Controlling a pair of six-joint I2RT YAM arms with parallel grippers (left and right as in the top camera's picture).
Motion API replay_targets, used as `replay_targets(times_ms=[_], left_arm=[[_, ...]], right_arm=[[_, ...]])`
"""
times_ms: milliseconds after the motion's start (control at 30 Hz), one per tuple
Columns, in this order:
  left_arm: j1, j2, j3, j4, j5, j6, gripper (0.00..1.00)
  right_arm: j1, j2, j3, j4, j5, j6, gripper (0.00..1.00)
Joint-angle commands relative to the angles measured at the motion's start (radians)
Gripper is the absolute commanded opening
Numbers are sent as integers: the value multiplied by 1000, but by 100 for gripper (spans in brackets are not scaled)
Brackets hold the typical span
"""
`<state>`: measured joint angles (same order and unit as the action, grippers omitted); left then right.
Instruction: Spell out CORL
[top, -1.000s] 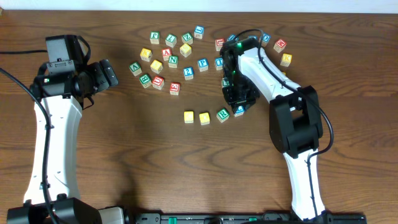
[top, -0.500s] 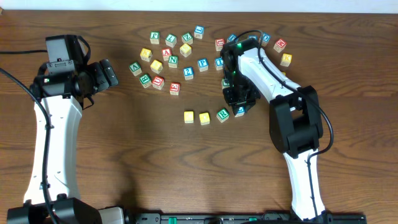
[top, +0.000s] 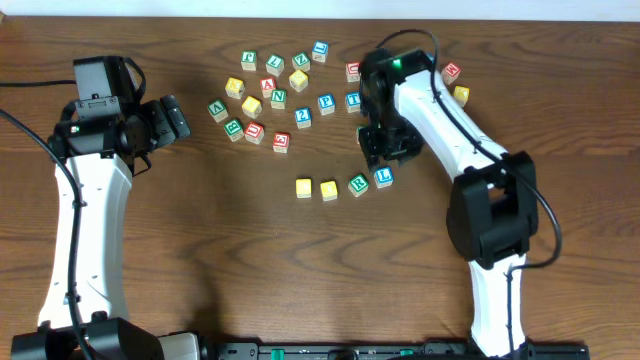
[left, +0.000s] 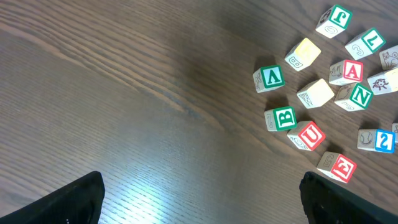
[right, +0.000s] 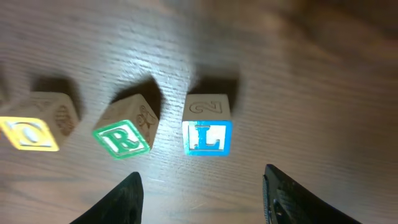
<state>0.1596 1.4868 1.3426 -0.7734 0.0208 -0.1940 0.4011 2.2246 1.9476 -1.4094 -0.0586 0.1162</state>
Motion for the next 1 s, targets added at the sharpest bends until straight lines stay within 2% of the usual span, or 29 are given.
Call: replay_targets(times_ms=[0,167,333,400,433,467,633,733,800,933,967], left_arm=[[0,10,16,0,-2,-2,99],[0,10,16,1,-2,-2,99],[0,10,16,-3,3,-3,99],[-1,10,3,-18,97,-2,67],[-5,11,-9,-19,144,-3,55],[-18,13,-24,-18,191,-6,53],[-113,33,-46,-25,198,-82,32],[-187,61,-47,-36,196,-148,24],[-238,97,-47,-58,196,-211,19],[-319,192,-48,-75,196,-253,8],[-331,206,-48,-76,196,-264,8]], right_arm=[[-35,-163,23,14,34,-5,57],[-151,-310,21,-1,21,-5,64],[-233,-303,-36,0,-43,-5,62],[-236,-300,-120,63,-60,-5,61],[-233,-300,-161,95,-61,-5,62],[-229,-300,-216,140,-61,-5,63],[-220,-294,-363,281,-71,-4,63],[-219,-281,-404,346,-92,7,58],[-217,-256,-408,379,-91,27,52],[-216,-191,-408,392,-91,48,32],[-216,-179,-408,393,-91,47,25]])
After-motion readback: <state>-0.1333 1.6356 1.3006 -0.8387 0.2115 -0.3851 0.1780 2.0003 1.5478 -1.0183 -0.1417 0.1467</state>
